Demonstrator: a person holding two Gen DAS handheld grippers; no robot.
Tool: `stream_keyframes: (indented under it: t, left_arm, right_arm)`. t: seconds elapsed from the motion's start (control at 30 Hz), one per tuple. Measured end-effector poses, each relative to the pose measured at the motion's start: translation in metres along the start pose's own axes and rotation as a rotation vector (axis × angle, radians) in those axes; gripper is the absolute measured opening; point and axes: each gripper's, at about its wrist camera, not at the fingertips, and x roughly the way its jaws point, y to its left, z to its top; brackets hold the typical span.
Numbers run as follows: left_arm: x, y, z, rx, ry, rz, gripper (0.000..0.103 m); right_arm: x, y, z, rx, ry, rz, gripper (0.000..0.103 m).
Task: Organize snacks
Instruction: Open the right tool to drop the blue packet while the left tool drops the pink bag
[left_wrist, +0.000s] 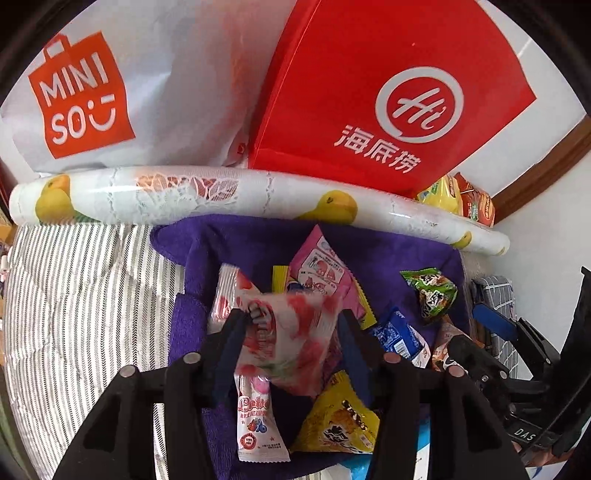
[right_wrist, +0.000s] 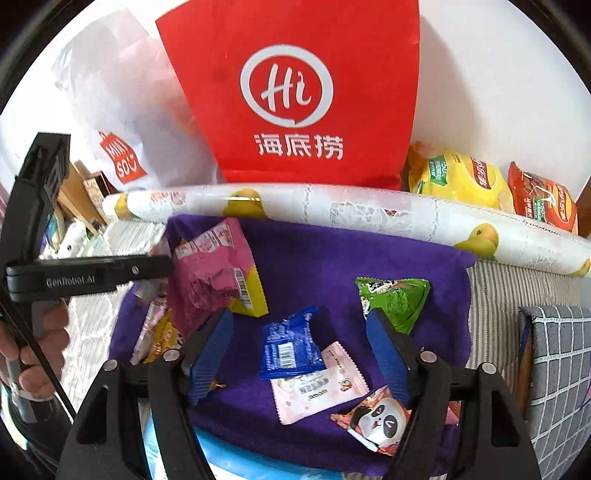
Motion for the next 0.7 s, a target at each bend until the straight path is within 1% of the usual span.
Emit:
stream_keyframes:
  t: [0.07,0.23,0.37,0.5,0.7]
  left_arm:
    - [-0.004,-0.002,0.000,0.005,-0.007,-0.010,0.053]
    - [-0.014,-0.010,-0.001,0.031,-0.023,-0.039,0.056]
    - [-0.021,-0.019,-0.003,0.056,-0.033,-0.058,0.057]
    - [-0.033,-0.030,-0.006,0.091,-0.059,-0.090,0.057]
    - [-0.060,-0.041,-0.013,0.153,-0.119,-0.104,0.057]
  right_arm:
    - [-0.004,0.001,0.000,0.002,-0.013,-0.006,0.079]
    - [-0.016,0.003,-0.003,0.013,-0.051,-0.080,0.079]
    - [-0.026,-0.002,-0.011,0.056,-0.073,-0.075,0.079]
    - [-0.040,-0.008,-0.024,0.092,-0.095,-0.105,0.079]
    - [-0.063,-0.022,-0.045,0.165,-0.083,-0.098,0.079]
